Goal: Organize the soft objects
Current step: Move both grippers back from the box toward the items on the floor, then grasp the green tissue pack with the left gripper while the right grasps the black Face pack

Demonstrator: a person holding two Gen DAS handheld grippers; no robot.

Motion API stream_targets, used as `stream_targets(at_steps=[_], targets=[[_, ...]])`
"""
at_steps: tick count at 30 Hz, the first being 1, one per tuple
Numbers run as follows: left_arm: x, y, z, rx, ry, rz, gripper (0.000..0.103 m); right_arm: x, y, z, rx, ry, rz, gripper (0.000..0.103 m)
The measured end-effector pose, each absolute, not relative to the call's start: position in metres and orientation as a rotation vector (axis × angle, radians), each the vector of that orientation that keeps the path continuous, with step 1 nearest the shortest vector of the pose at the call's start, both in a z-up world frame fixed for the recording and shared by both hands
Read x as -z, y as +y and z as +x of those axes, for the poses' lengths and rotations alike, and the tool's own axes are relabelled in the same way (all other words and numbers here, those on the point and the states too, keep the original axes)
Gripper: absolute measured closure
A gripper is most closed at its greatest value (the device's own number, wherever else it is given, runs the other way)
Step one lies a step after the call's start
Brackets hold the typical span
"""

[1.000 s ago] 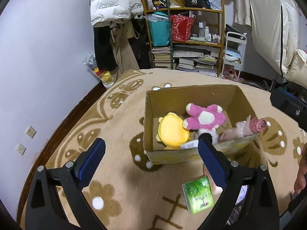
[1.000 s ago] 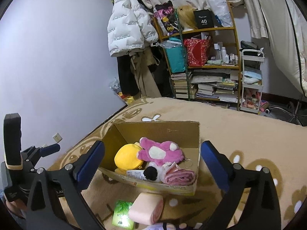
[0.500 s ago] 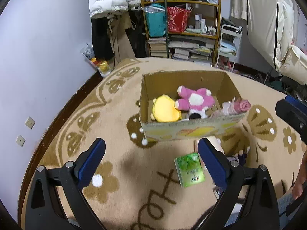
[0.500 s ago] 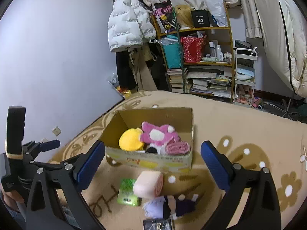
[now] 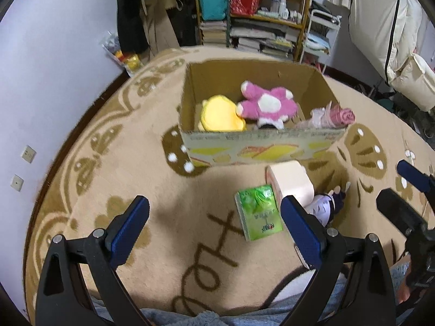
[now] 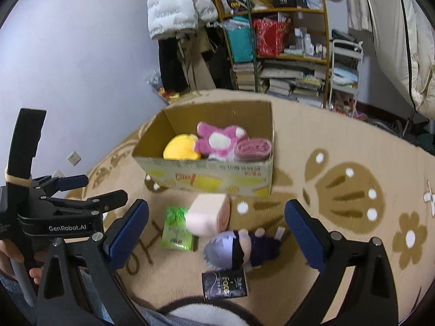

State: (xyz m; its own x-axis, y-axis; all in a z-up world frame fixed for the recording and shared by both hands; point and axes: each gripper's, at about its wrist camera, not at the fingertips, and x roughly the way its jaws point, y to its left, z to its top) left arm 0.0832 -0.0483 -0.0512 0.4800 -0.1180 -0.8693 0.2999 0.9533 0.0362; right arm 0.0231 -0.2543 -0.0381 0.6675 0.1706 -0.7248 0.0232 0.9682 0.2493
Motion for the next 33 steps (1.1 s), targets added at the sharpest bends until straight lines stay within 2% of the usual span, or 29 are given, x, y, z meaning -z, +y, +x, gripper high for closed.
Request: stream_targets(at_steps=[19,26,33], targets=[[0.113,-0.073,0.109,0.337,1.234,0.215,0.007,0.107,-0.257,0.034,-0.090,1.086,0.315,0.000],[0.134,-0.089,0.113,0.371,1.291,0.300,0.007,0.126,-0.253,0.040,-0.100,1.174,0.302,0.000],[0.151,-0.102,0.117,0.393,1.342,0.331,0.007,0.150,-0.247,0.045,-0.109,1.278,0.296,0.004]])
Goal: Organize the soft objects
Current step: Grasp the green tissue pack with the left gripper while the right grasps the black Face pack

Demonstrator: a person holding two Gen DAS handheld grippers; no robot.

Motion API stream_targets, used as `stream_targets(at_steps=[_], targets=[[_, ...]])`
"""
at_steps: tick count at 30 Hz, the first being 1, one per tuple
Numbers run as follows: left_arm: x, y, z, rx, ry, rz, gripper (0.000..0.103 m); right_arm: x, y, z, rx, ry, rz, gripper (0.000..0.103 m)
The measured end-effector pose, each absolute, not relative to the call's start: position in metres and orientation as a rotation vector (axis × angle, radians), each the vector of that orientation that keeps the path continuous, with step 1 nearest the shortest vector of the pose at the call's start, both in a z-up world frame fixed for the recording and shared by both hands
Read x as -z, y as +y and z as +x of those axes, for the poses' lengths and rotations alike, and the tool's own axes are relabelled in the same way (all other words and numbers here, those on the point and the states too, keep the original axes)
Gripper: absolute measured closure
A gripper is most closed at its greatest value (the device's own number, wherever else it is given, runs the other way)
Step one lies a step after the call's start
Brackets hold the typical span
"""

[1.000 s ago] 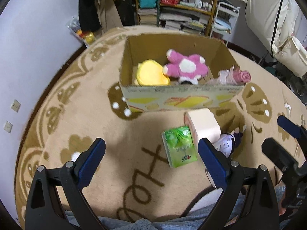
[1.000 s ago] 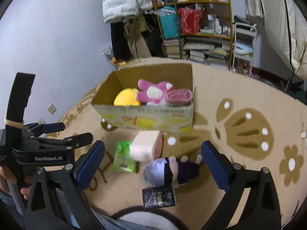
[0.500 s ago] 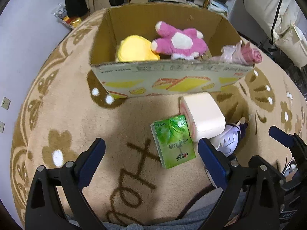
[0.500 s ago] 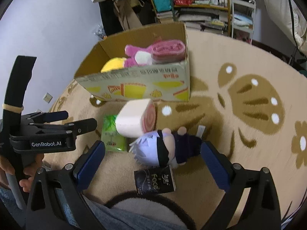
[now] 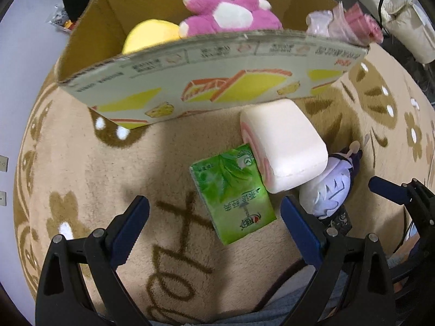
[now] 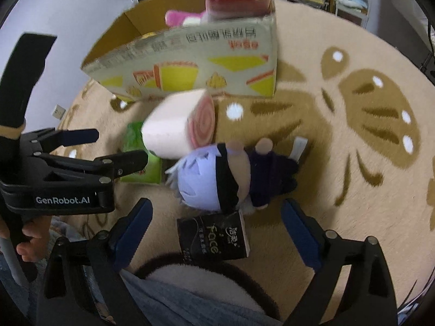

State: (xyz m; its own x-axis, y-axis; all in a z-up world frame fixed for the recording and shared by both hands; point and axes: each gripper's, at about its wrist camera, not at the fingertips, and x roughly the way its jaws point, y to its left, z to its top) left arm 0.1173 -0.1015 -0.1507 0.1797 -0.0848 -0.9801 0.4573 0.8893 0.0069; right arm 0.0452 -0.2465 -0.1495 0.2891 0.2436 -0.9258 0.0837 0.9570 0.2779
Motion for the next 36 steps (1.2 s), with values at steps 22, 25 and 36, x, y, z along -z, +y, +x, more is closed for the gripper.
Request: stream_targets(at_steps=[22,25,36], targets=[[0.193,-0.121,0.132,0.391,1.422,0.366,0.014,0.196,-0.228,0.058,-0.116,1.464,0.268,0.013],[0.196,-0.121,0.132,0.394,1.434,0.348,0.019,0.196,-0.231,0.057,-0.116,1.464,0.270,0.013],[0.203,-0.118,0.128,0.413,1.452,0.322,0.047,0.194,-0.236,0.051,-0.104,1.458,0.264,0.024]])
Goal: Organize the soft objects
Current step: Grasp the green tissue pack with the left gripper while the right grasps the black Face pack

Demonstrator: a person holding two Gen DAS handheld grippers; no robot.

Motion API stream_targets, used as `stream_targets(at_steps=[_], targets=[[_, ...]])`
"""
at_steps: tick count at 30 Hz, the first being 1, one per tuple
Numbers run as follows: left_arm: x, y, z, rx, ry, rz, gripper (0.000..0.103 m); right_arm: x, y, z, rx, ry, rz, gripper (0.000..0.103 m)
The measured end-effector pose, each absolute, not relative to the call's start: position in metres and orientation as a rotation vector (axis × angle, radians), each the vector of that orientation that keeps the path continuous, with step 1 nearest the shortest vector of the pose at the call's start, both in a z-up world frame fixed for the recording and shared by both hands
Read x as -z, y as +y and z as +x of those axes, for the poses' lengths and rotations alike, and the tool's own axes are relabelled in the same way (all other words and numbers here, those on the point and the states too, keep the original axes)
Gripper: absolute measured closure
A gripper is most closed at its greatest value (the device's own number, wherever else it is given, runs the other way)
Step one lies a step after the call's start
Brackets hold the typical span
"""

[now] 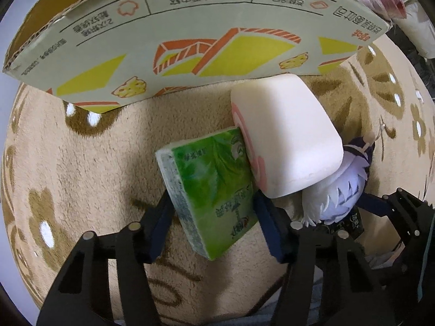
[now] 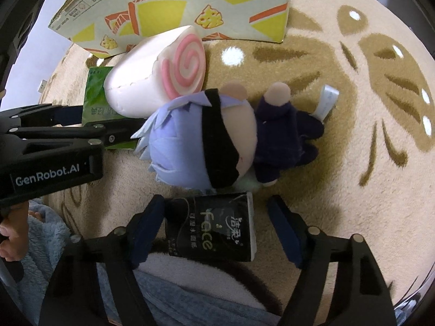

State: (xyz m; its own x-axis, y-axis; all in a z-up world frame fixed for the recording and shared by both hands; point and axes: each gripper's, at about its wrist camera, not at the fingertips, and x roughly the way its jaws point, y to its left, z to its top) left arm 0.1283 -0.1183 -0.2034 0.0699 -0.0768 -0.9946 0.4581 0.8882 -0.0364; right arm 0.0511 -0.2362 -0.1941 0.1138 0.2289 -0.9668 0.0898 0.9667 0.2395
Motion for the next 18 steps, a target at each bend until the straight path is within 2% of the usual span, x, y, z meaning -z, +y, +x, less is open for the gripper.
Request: stream_targets(at_steps=[4,18], targets=[[0.202,-0.111,0.127,0.411,1.439,0.326,0.050,0.192,-0.238,0.050,-0.108,1.452,0.271,0.036],[0.174,-0.095,0.103,0.337,1.372,0.345,0.052,0.168,-0.251,0.043,-0.096,1.383,0.267,0.040]])
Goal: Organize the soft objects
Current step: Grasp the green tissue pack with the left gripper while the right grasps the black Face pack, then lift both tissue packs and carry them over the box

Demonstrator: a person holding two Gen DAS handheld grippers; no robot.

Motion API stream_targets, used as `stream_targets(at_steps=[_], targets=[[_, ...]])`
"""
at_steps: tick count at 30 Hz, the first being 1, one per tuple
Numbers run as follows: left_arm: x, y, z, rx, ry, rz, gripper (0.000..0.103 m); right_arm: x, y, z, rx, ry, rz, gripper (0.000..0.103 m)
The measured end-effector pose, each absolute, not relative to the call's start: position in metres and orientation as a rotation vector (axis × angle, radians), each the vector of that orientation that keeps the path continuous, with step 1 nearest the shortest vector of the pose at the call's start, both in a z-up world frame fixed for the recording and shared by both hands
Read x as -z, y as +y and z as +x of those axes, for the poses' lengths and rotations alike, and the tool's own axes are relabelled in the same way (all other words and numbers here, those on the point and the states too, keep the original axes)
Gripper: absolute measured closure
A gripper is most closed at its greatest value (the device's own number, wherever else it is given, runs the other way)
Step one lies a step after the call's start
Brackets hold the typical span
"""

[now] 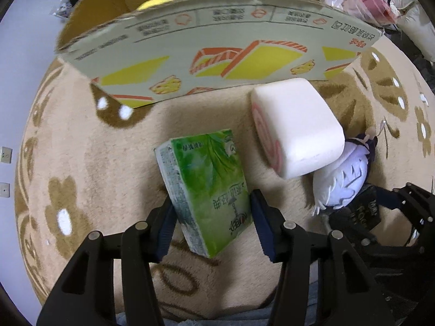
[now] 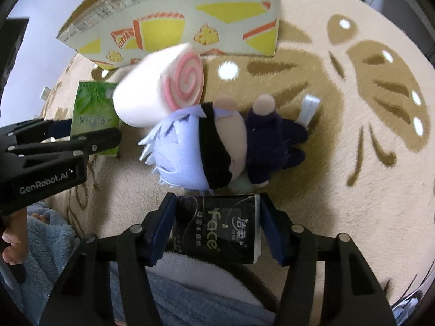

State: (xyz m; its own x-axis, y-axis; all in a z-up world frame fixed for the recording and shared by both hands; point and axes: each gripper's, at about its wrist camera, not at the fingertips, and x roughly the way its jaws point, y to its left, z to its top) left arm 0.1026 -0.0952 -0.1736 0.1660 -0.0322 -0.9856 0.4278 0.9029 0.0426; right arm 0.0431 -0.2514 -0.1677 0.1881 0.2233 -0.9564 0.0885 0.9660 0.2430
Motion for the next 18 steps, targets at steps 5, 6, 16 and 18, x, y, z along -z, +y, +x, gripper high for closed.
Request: stream_targets(at_steps=[5,6,16,18], targets=[[0.157,-0.081,0.095,0.307,1.326,0.320,0.052,0.146,-0.250,0.033,-0.090,1.318,0.256,0.040],[0.153,-0.079,0.094,0.300,1.315,0.315,0.052,0.143,-0.251,0.032,-0.093,1.301,0.255,0.040],[0.097,-0.052,0.081,0.239,1.149,0.233,0.052,0.093,-0.253,0.015,-0.133,1.086,0.228,0.041],[0.083,-0.049,0.071,0.232,1.103,0.212,0.052,0.086,-0.249,0.014,-0.128,1.038,0.228,0.041]])
